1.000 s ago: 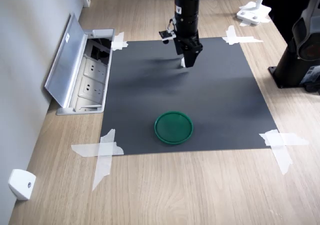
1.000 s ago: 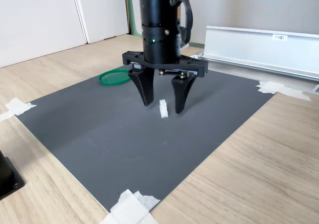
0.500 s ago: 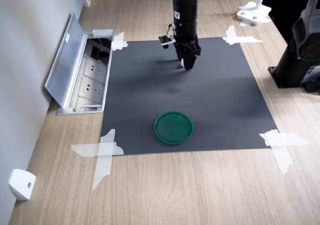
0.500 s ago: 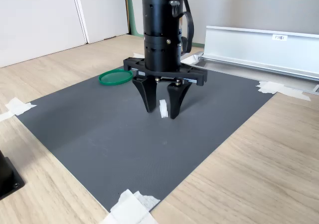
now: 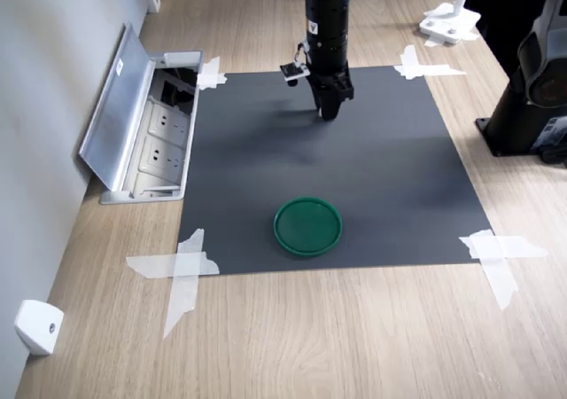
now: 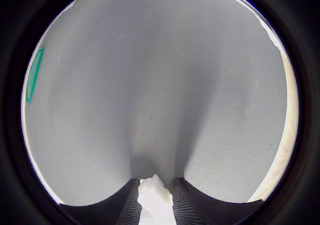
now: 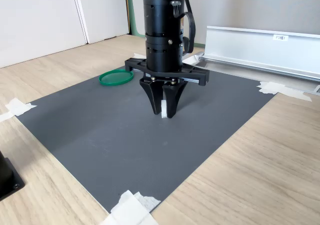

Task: Grasp a white terminal and put it on the green lid.

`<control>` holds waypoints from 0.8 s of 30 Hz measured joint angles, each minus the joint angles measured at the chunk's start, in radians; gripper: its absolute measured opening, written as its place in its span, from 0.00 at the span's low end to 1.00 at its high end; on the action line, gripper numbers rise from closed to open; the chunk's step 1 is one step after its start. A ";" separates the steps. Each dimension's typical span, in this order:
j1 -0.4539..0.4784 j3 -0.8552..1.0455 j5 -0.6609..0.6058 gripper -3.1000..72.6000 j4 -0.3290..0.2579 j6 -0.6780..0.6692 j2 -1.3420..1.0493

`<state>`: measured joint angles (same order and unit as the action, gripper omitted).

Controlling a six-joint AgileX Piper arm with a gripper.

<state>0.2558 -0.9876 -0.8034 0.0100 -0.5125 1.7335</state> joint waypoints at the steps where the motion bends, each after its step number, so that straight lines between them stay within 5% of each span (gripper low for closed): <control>1: 0.000 0.000 -0.004 0.36 -0.001 -0.001 -0.004; 8: -0.052 -0.001 -0.060 0.36 -0.021 -0.032 -0.100; 17: -0.372 -0.018 -0.079 0.35 -0.139 -0.029 -0.146; 24: -0.573 -0.144 -0.060 0.35 -0.123 0.069 -0.016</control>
<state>-0.3169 -1.1313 -0.8636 -0.1130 -0.4430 1.7174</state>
